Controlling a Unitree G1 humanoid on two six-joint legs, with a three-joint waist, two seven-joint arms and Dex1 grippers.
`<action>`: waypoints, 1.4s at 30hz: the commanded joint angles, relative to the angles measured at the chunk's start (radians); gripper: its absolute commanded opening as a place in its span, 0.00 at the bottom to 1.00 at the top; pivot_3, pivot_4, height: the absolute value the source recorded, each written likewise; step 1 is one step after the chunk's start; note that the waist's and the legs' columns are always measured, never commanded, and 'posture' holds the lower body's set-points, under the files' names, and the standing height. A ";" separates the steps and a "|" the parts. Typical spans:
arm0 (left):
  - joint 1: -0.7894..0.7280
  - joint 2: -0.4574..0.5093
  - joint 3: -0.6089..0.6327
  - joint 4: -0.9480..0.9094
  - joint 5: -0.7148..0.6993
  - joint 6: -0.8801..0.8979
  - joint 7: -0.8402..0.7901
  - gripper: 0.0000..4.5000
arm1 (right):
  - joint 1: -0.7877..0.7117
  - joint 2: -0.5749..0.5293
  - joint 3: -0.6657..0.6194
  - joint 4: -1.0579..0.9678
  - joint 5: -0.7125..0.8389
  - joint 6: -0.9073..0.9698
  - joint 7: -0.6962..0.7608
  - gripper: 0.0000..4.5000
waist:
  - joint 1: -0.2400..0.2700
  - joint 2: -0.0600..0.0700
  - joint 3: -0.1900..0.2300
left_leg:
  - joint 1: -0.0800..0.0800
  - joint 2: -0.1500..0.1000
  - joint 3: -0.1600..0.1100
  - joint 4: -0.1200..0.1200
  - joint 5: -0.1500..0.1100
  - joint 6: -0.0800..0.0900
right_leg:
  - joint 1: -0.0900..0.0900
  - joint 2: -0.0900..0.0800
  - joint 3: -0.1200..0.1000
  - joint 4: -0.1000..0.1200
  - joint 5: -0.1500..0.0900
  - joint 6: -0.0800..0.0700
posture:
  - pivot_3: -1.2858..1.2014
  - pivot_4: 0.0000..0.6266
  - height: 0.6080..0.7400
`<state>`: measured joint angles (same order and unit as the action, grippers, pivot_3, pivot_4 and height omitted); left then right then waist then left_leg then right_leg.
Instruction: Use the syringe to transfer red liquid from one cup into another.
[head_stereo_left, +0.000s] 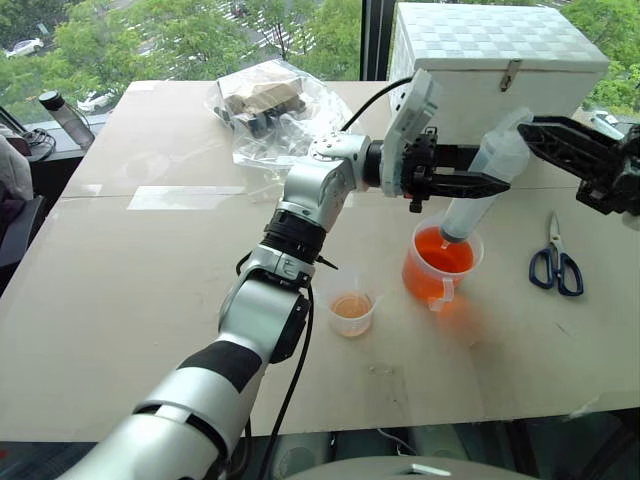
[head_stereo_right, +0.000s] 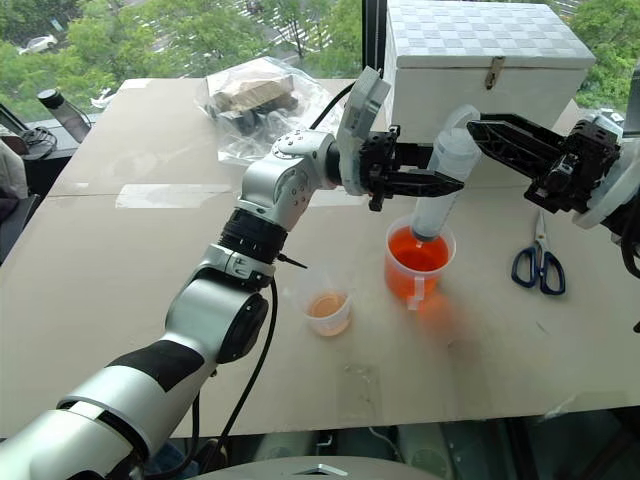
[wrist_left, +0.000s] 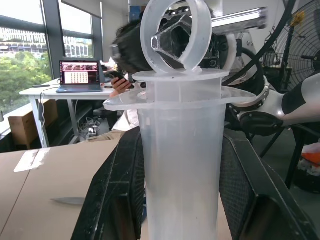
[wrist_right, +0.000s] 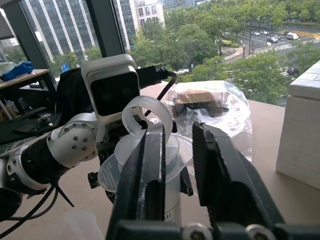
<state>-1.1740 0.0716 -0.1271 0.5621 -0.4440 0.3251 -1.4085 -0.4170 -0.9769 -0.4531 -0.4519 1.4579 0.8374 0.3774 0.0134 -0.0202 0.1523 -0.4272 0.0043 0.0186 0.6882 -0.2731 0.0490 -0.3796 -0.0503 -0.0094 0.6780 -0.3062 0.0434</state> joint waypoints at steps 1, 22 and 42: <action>-0.028 -0.009 0.010 -0.025 -0.007 -0.012 -0.006 0.31 | -0.021 -0.011 -0.024 -0.018 0.003 -0.009 -0.016 0.02 | 0.000 0.000 0.000 | 0.000 0.000 0.000 0.000 0.000 0.000 | 0.000 0.000 0.000 0.000 0.000 0.000 | 0.52 0.24 1.00; 0.034 -0.037 -0.026 -0.002 0.057 -0.068 -0.002 0.31 | -0.031 -0.056 -0.001 -0.024 0.194 0.048 -0.234 0.02 | 0.000 0.000 0.000 | 0.000 0.000 0.000 0.000 0.000 0.000 | 0.000 0.000 0.000 0.000 0.000 0.000 | 0.52 0.24 1.00; 0.058 -0.045 -0.045 0.005 0.089 -0.089 -0.022 0.31 | -0.137 0.013 -0.030 0.045 0.285 -0.031 -0.385 0.02 | 0.000 0.000 0.000 | -0.001 0.000 0.000 0.000 0.000 0.000 | 0.000 0.000 -0.001 0.000 0.000 0.000 | 0.52 0.24 1.00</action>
<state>-1.1212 0.0492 -0.1143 0.5733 -0.3751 0.2316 -1.3946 -0.4903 -0.9666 -0.4011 -0.4320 1.7216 0.9070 0.0274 0.0136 -0.0200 0.1522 -0.4279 0.0044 0.0182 0.6883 -0.2731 0.0490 -0.3796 -0.0506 -0.0100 0.6780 -0.3062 0.0434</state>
